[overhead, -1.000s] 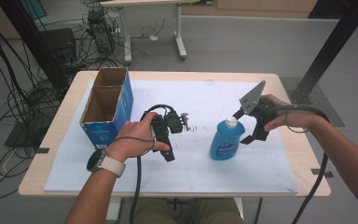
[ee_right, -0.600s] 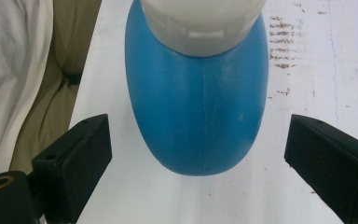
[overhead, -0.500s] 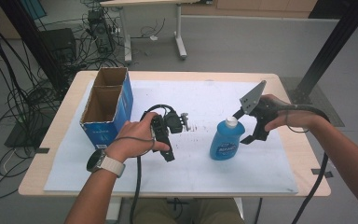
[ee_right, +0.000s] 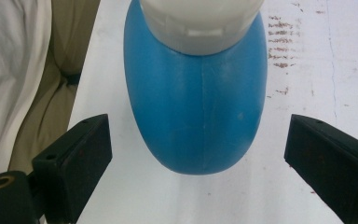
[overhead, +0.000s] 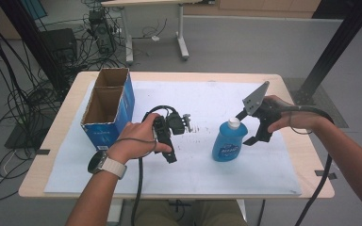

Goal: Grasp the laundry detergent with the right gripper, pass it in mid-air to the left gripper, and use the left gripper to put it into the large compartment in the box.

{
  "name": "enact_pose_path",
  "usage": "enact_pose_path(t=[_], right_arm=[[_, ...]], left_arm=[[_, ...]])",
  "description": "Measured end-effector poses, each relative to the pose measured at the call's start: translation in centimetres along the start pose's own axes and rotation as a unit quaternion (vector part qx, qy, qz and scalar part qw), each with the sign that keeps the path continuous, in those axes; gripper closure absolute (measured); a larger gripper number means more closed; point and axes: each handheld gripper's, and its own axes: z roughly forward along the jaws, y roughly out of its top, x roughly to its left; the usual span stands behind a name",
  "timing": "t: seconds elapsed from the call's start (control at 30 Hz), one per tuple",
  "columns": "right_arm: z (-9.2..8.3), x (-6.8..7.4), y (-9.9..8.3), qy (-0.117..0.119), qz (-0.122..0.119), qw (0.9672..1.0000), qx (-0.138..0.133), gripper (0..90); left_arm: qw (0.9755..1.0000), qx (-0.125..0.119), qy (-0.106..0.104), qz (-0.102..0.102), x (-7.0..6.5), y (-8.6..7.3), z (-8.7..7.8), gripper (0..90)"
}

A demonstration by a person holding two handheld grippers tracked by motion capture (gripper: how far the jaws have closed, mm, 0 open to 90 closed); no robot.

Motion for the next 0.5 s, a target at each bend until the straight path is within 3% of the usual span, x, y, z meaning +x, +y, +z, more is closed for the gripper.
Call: enact_pose_path(t=[0.5], right_arm=[[0.01,0.05,0.16,-0.001,-0.002,1.0,0.001,7.3]], left_arm=[[1.0,-0.001,0.002,0.001,-0.1,-0.04,-0.12,12.1]])
